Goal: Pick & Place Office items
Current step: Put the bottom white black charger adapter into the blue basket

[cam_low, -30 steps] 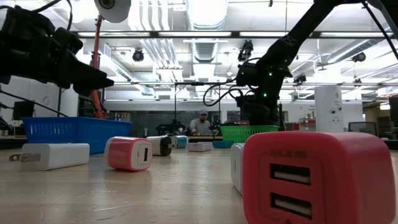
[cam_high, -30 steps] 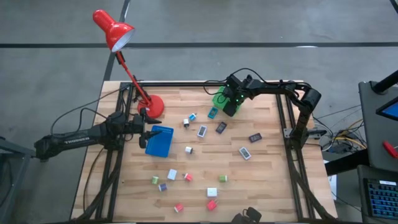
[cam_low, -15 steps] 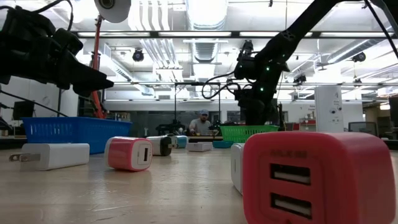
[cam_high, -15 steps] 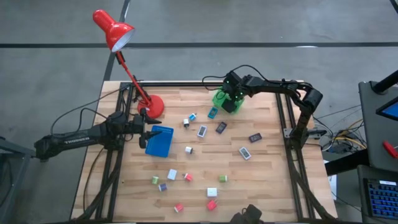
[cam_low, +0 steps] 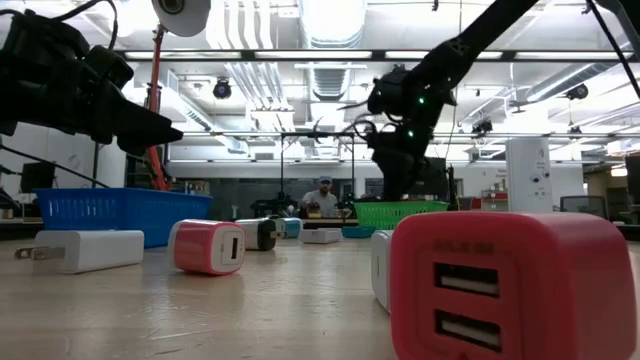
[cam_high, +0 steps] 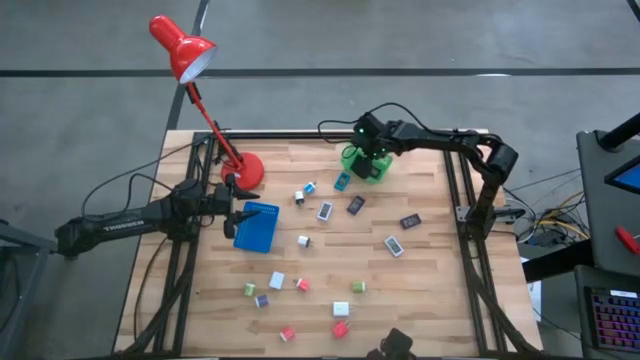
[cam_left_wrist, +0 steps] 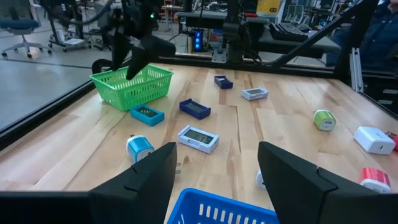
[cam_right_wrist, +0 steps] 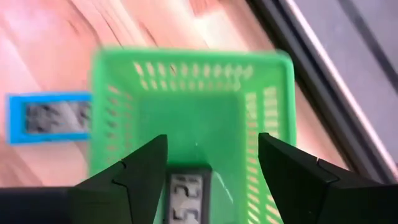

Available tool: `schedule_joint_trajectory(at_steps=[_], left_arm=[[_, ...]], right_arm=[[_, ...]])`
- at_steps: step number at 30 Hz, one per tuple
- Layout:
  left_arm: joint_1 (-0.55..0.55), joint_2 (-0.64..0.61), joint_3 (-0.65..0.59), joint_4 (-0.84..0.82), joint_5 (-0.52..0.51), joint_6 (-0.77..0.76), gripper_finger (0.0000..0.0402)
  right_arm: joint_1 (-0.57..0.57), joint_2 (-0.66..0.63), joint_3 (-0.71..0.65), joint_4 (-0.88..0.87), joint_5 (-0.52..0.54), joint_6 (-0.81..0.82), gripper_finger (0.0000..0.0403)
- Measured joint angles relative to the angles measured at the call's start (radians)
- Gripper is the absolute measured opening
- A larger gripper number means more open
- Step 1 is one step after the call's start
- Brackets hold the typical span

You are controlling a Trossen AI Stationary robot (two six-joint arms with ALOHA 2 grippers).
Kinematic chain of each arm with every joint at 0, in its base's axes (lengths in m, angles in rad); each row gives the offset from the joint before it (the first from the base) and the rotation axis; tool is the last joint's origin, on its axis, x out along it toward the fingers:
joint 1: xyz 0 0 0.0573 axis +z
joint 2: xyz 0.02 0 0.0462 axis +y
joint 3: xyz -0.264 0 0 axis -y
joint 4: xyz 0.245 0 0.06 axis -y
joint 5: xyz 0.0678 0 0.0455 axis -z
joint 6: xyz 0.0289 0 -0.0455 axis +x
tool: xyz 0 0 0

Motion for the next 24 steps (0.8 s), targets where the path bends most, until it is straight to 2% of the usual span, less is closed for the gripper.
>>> schedule_joint_trajectory(at_steps=[9, 17, 24], left_arm=[[0.000, 0.000, 0.000, 0.001, 0.016, -0.005, 0.0234], [0.000, -0.001, 0.000, 0.008, 0.032, -0.007, 0.0234], [-0.004, 0.000, 0.000, 0.028, 0.040, -0.015, 0.0234]], right_arm=[[0.122, -0.117, -0.027, 0.215, -0.001, -0.047, 0.0230], [0.262, -0.258, -0.152, 0.503, -0.001, -0.078, 0.0230], [0.388, -0.368, -0.277, 0.654, 0.022, -0.086, 0.0230]])
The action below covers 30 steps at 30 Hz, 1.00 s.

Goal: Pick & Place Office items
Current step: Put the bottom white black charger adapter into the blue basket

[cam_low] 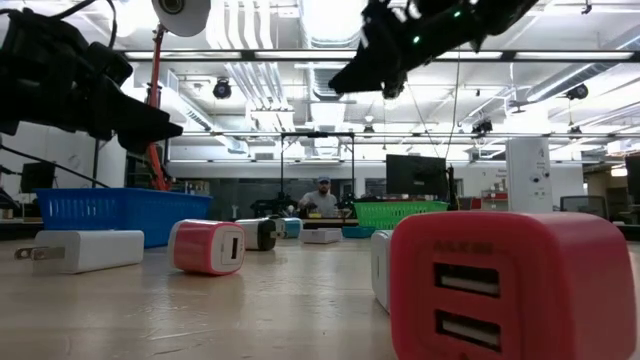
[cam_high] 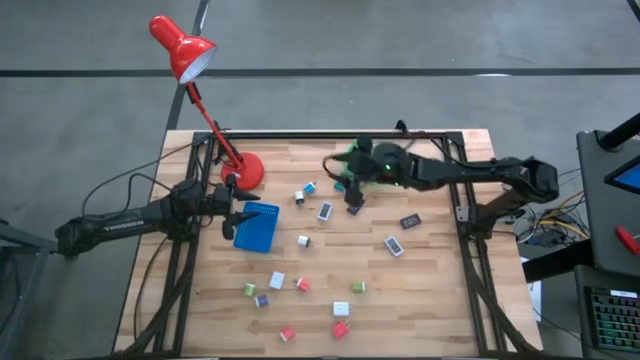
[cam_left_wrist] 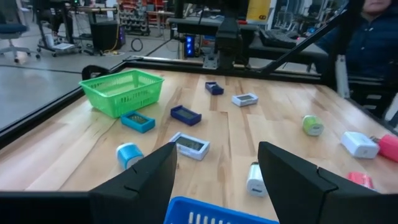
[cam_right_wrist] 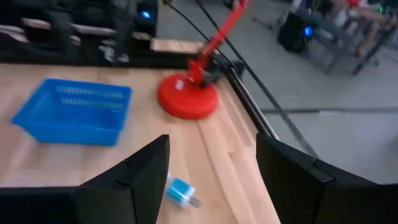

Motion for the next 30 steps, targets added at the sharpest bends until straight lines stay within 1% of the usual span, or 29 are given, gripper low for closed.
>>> schedule_joint_trajectory(at_steps=[4, 8, 15, 22, 28, 30], left_arm=[[-0.021, 0.005, 0.000, 0.017, 0.020, -0.018, 0.0234], [-0.065, 0.021, 0.000, 0.046, 0.020, -0.018, 0.0234], [-0.140, 0.074, 0.000, 0.120, 0.009, -0.018, 0.0234], [-0.211, 0.187, 0.005, 0.181, -0.074, -0.009, 0.0234], [-0.271, 0.310, 0.085, 0.183, -0.097, -0.005, 0.0234], [-0.288, 0.355, 0.114, 0.183, -0.097, 0.008, 0.0234]], right_arm=[[0.081, -0.059, -0.077, 0.076, 0.065, -0.012, 0.0230], [0.157, -0.102, -0.150, 0.159, 0.122, -0.013, 0.0230], [0.288, -0.127, -0.232, 0.269, 0.260, -0.050, 0.0230], [0.393, -0.102, -0.251, 0.303, 0.377, -0.063, 0.0230], [0.463, -0.098, -0.251, 0.304, 0.444, -0.062, 0.0230], [0.482, -0.098, -0.251, 0.305, 0.448, -0.064, 0.0230]])
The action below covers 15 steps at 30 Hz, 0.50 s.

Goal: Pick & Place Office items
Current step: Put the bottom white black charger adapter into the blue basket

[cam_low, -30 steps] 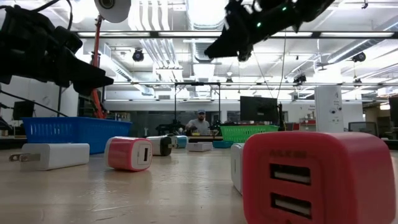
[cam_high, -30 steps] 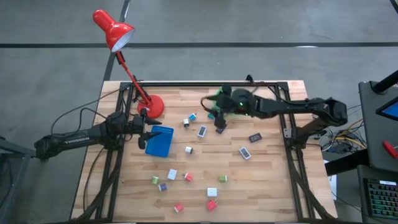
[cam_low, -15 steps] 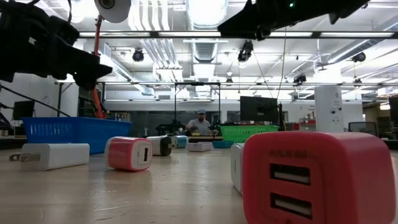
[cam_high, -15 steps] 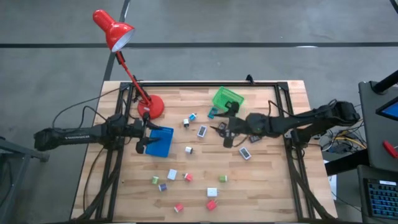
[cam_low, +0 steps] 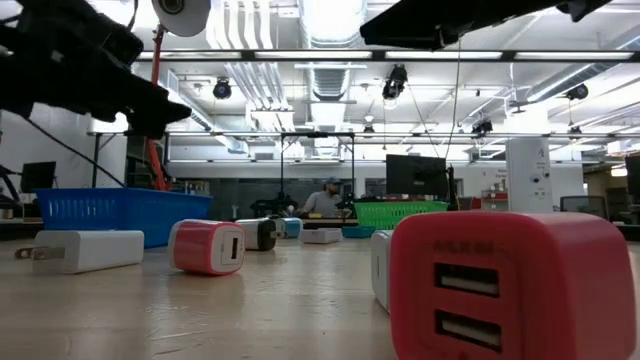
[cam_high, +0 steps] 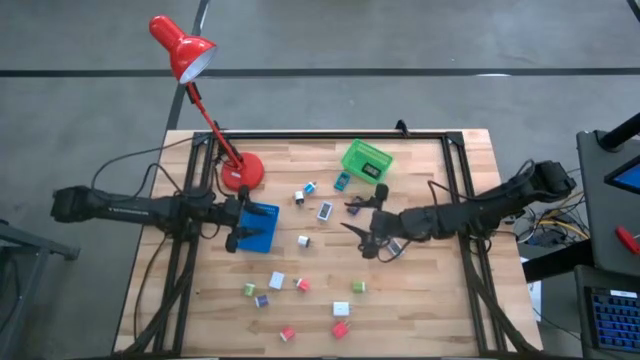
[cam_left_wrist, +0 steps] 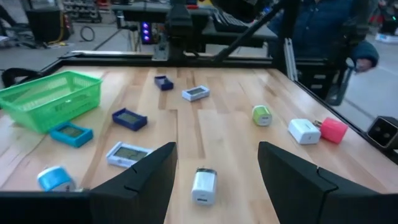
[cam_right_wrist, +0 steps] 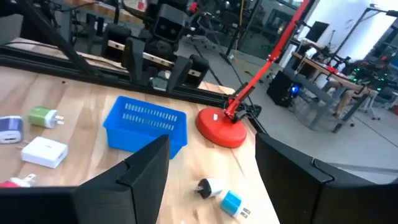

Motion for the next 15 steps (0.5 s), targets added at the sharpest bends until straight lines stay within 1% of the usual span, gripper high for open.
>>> schedule_joint_trajectory(at_steps=[4, 8, 13, 15], left_arm=[[-0.026, 0.098, 0.047, -0.001, -0.013, 0.019, 0.0234], [-0.047, 0.197, 0.085, 0.006, -0.026, 0.039, 0.0234], [-0.065, 0.303, 0.115, 0.058, -0.026, 0.042, 0.0234], [-0.069, 0.341, 0.123, 0.076, -0.026, 0.042, 0.0234]], right_arm=[[0.035, 0.000, -0.008, 0.019, -0.001, -0.002, 0.0230], [0.065, -0.013, -0.056, 0.084, -0.002, -0.020, 0.0230], [0.080, -0.079, -0.146, 0.172, -0.004, -0.011, 0.0230], [0.084, -0.115, -0.181, 0.172, -0.003, 0.004, 0.0229]])
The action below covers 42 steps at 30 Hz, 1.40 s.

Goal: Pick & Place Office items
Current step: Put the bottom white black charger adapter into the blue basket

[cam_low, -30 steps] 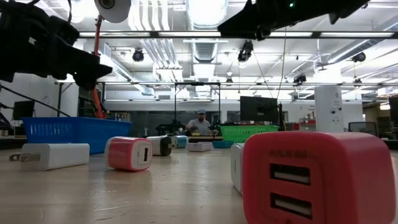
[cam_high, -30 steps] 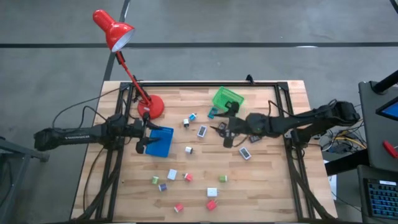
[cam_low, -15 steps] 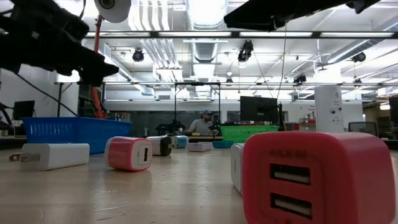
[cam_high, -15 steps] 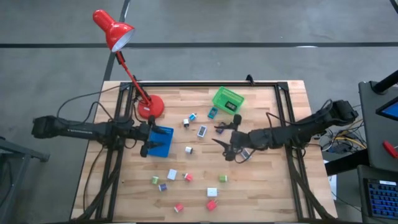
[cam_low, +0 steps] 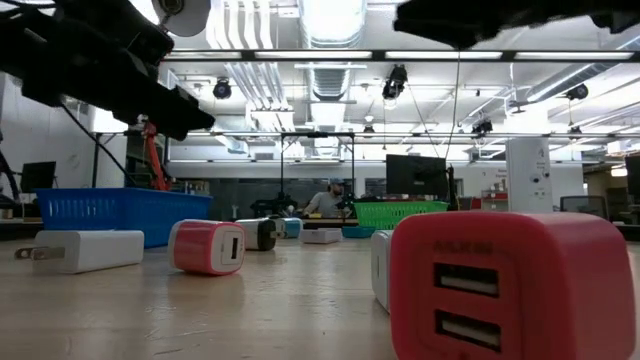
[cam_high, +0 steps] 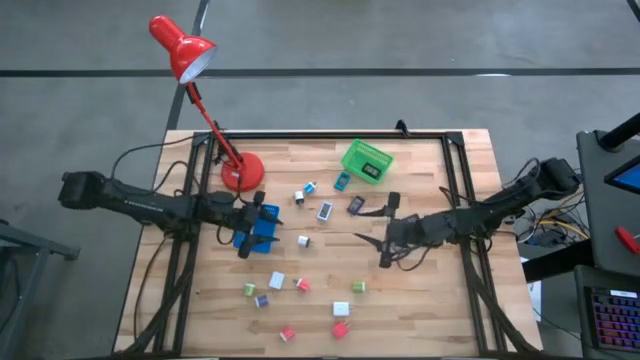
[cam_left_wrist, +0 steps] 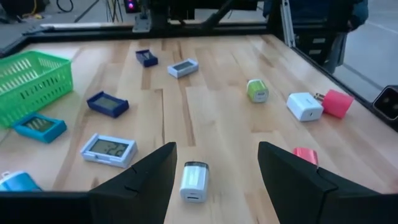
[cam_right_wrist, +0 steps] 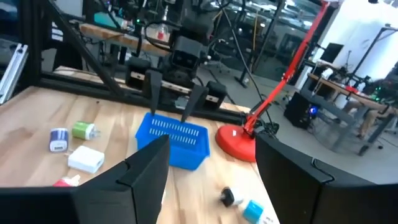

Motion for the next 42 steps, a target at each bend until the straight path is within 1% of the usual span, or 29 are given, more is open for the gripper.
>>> schedule_joint_trajectory(at_steps=[8, 14, 21, 25, 31, 36, 42], left_arm=[[-0.002, 0.128, 0.057, 0.014, 0.000, 0.000, 0.0234], [-0.003, 0.238, 0.133, 0.010, 0.003, 0.013, 0.0234], [-0.027, 0.362, 0.242, -0.111, 0.028, 0.015, 0.0234], [-0.051, 0.425, 0.304, -0.188, 0.030, 0.022, 0.0234], [-0.070, 0.496, 0.392, -0.296, 0.022, 0.038, 0.0234], [-0.072, 0.542, 0.442, -0.329, 0.008, 0.050, 0.0234], [-0.072, 0.570, 0.459, -0.344, 0.008, 0.056, 0.0234]], right_arm=[[0.048, -0.158, -0.115, 0.023, 0.003, 0.024, 0.0223], [0.067, -0.275, -0.196, 0.025, 0.003, 0.041, 0.0223], [0.067, -0.368, -0.286, 0.025, 0.003, 0.092, 0.0223], [0.067, -0.395, -0.321, 0.024, 0.003, 0.127, 0.0223], [0.067, -0.401, -0.333, 0.026, 0.002, 0.139, 0.0223], [0.083, -0.399, -0.331, 0.025, -0.008, 0.117, 0.0223], [0.112, -0.413, -0.349, 0.025, -0.001, 0.108, 0.0223]])
